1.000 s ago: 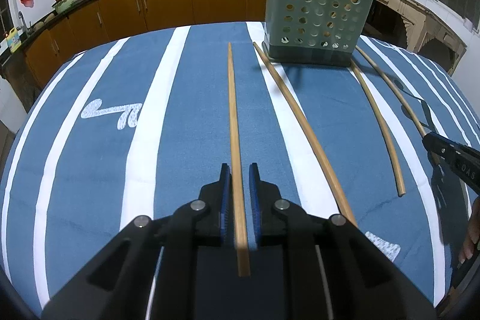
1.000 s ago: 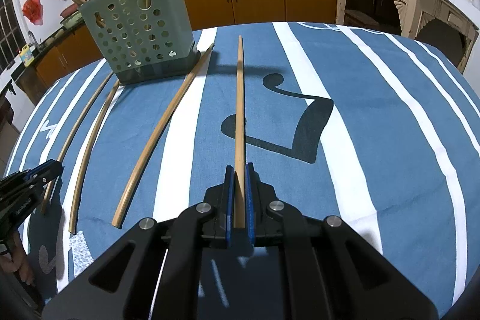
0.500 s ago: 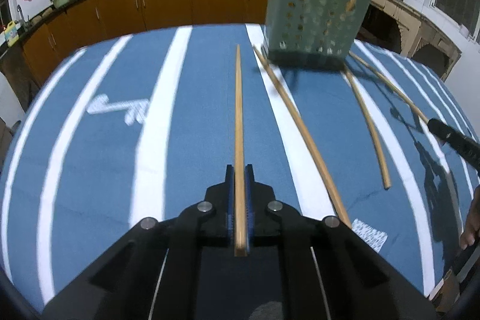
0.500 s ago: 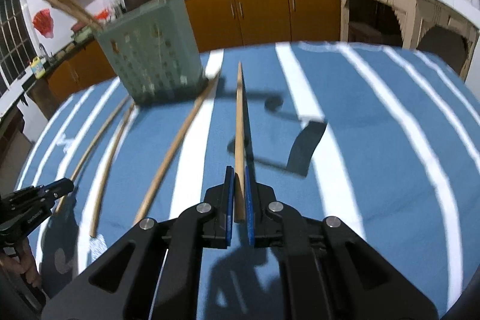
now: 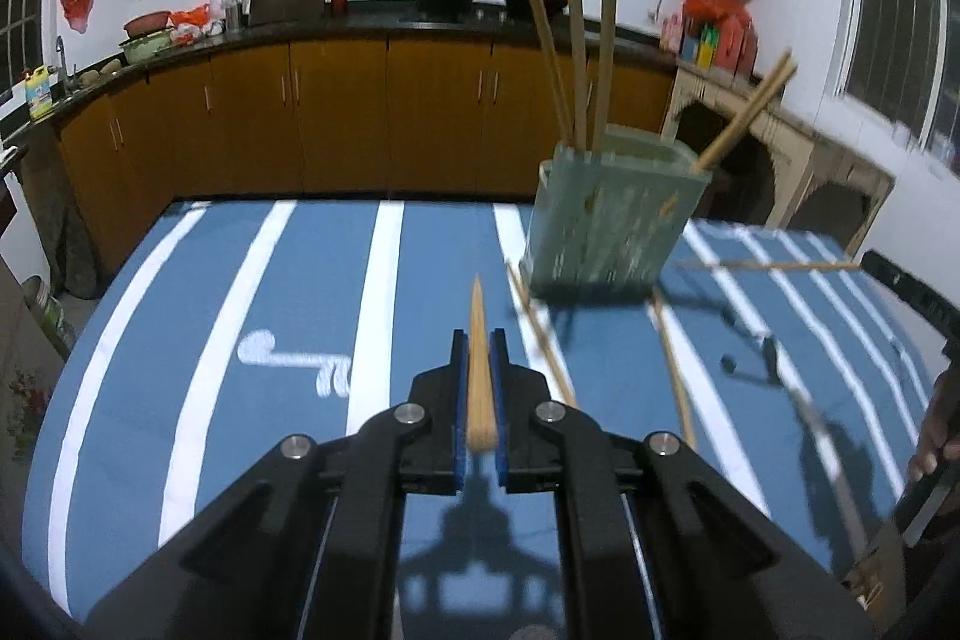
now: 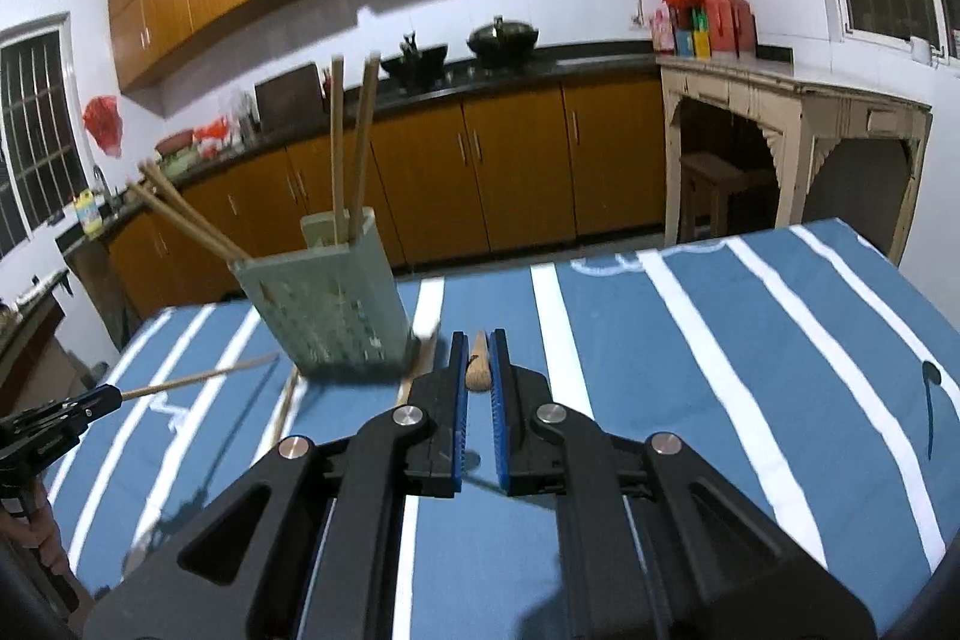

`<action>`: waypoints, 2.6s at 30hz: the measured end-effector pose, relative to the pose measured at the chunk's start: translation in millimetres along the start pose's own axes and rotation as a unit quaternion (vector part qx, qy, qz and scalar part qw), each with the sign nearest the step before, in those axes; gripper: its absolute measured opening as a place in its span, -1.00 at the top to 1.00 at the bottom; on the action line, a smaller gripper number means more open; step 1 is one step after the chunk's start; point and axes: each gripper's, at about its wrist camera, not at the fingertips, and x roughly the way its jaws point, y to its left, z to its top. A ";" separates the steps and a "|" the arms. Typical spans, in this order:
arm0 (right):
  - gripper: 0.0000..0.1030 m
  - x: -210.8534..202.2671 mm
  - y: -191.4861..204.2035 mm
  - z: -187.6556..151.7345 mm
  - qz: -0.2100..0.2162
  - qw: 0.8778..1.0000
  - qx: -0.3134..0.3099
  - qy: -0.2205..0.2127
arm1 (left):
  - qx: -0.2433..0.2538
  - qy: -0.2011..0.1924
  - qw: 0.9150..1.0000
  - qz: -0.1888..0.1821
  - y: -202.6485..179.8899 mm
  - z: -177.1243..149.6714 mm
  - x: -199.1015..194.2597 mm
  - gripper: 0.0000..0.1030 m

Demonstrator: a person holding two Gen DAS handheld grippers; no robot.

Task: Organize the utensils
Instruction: 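Lift both held chopsticks upright and carry them toward the green holder, then lower both chopsticks tip-first into the green holder, then open both tools to release the chopsticks and pull back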

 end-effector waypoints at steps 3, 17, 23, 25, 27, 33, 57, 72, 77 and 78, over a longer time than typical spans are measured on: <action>0.85 -4.1 0.2 7.3 0.007 1.000 0.006 -0.012 | -0.007 -0.026 1.000 -0.004 0.4 9.8 -10.1 0.85; 0.85 -10.3 1.8 24.0 0.034 0.999 0.023 -0.033 | 0.005 -0.066 0.998 -0.017 -11.1 32.4 -31.3 0.85; 0.85 -24.8 1.3 42.8 0.051 0.997 0.019 -0.053 | 0.015 -0.081 0.996 -0.028 -13.4 44.7 -44.8 0.85; 0.85 -33.9 3.0 54.8 0.063 0.996 0.018 -0.065 | 0.019 -0.090 0.995 -0.037 -16.0 52.7 -53.0 0.85; 0.85 -41.1 5.9 66.1 0.078 0.994 0.018 -0.074 | 0.027 -0.100 0.993 -0.047 -21.0 62.2 -62.1 0.85; 0.85 -63.0 27.4 101.9 0.115 0.986 0.001 -0.119 | 0.059 -0.147 0.985 -0.067 -47.4 94.2 -86.3 0.85; 0.85 41.7 92.8 121.8 0.068 0.979 -0.030 -0.188 | 0.002 -0.211 0.977 -0.039 -82.9 175.0 5.0 0.85; 0.39 26.5 71.3 115.9 0.070 0.988 0.002 -0.136 | -0.001 -0.166 0.986 -0.030 -67.4 159.5 8.2 0.49; 0.28 5.2 56.5 106.5 0.056 0.991 0.005 -0.124 | -0.009 -0.162 0.986 -0.027 -56.3 150.4 -11.7 0.41; 0.27 4.0 52.9 103.6 0.053 0.991 0.005 -0.120 | -0.008 -0.162 0.986 -0.025 -53.5 144.6 -16.6 0.38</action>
